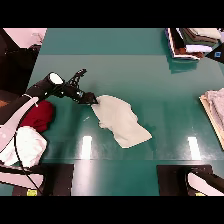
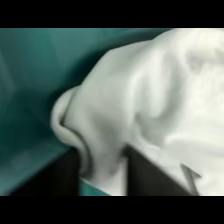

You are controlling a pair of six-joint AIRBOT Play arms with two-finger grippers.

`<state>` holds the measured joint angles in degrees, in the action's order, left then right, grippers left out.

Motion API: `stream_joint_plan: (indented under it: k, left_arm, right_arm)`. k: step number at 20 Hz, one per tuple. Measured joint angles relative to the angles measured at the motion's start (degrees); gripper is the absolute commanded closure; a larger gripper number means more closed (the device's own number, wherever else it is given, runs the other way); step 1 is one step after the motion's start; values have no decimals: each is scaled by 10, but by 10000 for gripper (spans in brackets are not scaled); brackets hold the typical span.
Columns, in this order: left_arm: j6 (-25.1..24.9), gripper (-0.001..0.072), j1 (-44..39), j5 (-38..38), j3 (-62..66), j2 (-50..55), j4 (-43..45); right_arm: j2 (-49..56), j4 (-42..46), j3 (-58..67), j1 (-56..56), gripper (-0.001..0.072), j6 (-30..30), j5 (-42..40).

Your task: Fold the shirts.

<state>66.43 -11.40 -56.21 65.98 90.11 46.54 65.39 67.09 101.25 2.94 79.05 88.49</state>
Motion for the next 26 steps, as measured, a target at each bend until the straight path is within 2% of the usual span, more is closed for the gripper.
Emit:
stream_joint_plan:
  k: [3, 6, 7, 8, 9, 10, 13, 16, 20, 24, 26]
  left_arm:
    - [-4, 675, 0, 1, 5, 0, -5]
    - [0, 674, 2, -6, 27, -24, 26]
    - [2, 673, 2, -6, 37, -39, 44]
    - [3, 673, 2, -7, 45, -55, 61]
    - [4, 673, 2, -8, 52, -73, 80]
    - [5, 673, 2, -8, 57, -89, 93]
    - [5, 672, 2, -15, 66, -128, 120]
    - [7, 673, 2, -31, 69, -144, 131]
    - [7, 673, 2, -40, 70, -151, 137]
    - [7, 672, 2, -43, 70, -153, 139]
    - [7, 673, 2, -46, 70, -153, 140]
  right_arm:
    - [0, 1, 0, 0, 694, 0, 5]
    - [-7, 2, -33, 0, 690, 0, 23]
    - [-12, 3, -62, 0, 632, 0, 31]
    - [-18, 2, -97, 0, 358, 0, 35]
    - [-24, -3, -144, 1, 182, 0, 37]
    - [-30, -14, -199, 1, 179, 0, 32]
    - [-36, -72, -375, 3, 207, -1, -31]
    - [-10, -161, -525, 24, 207, -34, -125]
    - [61, -233, -609, 84, 210, -76, -211]
    - [127, -266, -601, 147, 356, -93, -235]
    - [148, -264, -589, 170, 657, -97, -244]
